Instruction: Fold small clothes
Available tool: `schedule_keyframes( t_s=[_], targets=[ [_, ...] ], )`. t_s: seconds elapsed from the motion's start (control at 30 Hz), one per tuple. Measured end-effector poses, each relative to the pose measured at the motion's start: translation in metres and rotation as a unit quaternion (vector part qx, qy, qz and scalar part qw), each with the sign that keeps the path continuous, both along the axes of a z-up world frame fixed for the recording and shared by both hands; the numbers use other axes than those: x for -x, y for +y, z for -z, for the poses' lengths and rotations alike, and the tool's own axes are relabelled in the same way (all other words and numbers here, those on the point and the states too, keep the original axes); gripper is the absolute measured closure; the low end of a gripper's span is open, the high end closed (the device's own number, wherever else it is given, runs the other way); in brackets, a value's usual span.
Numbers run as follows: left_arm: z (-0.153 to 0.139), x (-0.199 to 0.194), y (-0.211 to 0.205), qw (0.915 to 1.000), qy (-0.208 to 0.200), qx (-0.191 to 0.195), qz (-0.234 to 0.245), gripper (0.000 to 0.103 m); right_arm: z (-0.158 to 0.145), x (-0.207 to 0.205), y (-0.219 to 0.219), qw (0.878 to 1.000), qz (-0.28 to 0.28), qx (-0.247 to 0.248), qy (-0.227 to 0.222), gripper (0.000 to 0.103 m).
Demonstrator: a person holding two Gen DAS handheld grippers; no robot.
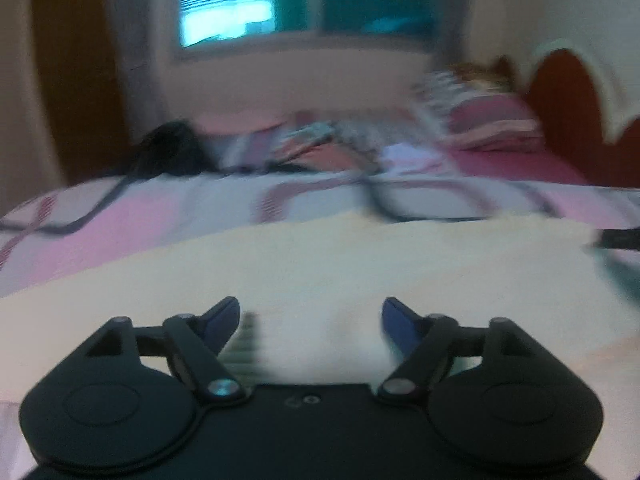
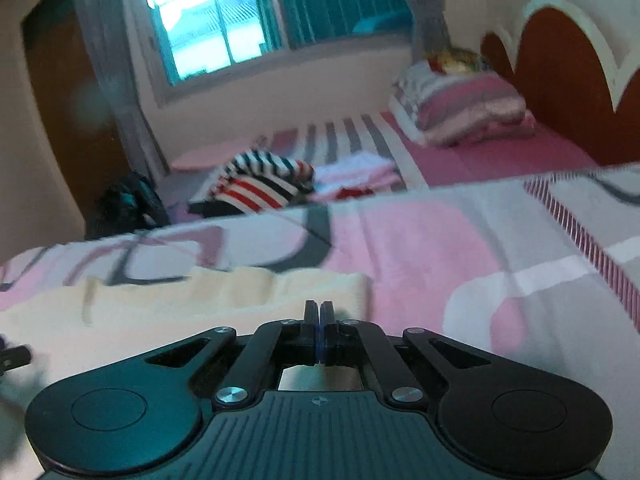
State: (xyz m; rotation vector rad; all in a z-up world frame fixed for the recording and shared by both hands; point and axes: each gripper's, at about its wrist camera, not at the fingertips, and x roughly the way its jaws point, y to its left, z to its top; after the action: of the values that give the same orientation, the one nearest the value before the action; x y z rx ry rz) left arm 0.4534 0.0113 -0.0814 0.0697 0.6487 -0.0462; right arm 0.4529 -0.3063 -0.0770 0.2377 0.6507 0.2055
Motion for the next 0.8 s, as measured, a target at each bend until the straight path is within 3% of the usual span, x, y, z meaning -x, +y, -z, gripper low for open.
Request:
schedule_keyframes(
  t_s=[0.1, 0.17, 0.2, 0.23, 0.27, 0.37, 0.43, 0.57, 0.73, 0.8],
  targets=[
    [-0.004, 0.010, -0.042, 0.9986, -0.008, 0.001, 0.053, 0.022, -0.010, 0.032, 0.033, 0.999, -0.048, -0.001, 0.002, 0.103],
    [0.000, 0.011, -0.057, 0.9979, 0.004, 0.017, 0.062, 0.024, -0.005, 0.049, 0.057, 0.997, -0.077, -0.002, 0.014, 0.089],
    [0.004, 0.011, -0.062, 0.9977, 0.015, 0.024, 0.062, 0.028, -0.002, 0.057, 0.068, 0.996, -0.086, 0.002, 0.017, 0.067],
    [0.008, 0.011, -0.066, 0.9975, 0.029, 0.029, 0.058, 0.038, 0.002, 0.063, 0.075, 0.996, -0.086, 0.010, 0.014, 0.063],
    [0.013, 0.011, -0.068, 0.9967, 0.043, 0.031, 0.060, 0.038, 0.005, 0.068, 0.080, 0.997, -0.074, 0.024, 0.008, 0.063],
    [0.020, 0.018, -0.060, 0.9978, 0.044, 0.008, 0.049, 0.032, 0.012, 0.074, 0.070, 0.998, -0.068, 0.003, 0.012, 0.066],
    [0.021, 0.022, -0.038, 0.9989, 0.043, 0.008, 0.016, 0.030, 0.011, 0.076, 0.055, 0.998, -0.048, 0.024, 0.019, 0.103],
    [0.021, 0.028, 0.005, 0.9985, 0.041, 0.029, -0.024, 0.030, 0.014, 0.077, 0.010, 0.999, -0.021, 0.018, 0.032, 0.103],
    [0.009, 0.031, -0.002, 0.9991, 0.029, -0.011, -0.027, 0.033, -0.003, 0.078, 0.022, 0.998, -0.017, 0.052, 0.007, 0.103],
    [0.016, 0.029, 0.006, 0.9980, 0.048, -0.008, -0.040, 0.030, 0.001, 0.076, 0.022, 0.997, -0.008, 0.068, 0.019, 0.103]
  ],
)
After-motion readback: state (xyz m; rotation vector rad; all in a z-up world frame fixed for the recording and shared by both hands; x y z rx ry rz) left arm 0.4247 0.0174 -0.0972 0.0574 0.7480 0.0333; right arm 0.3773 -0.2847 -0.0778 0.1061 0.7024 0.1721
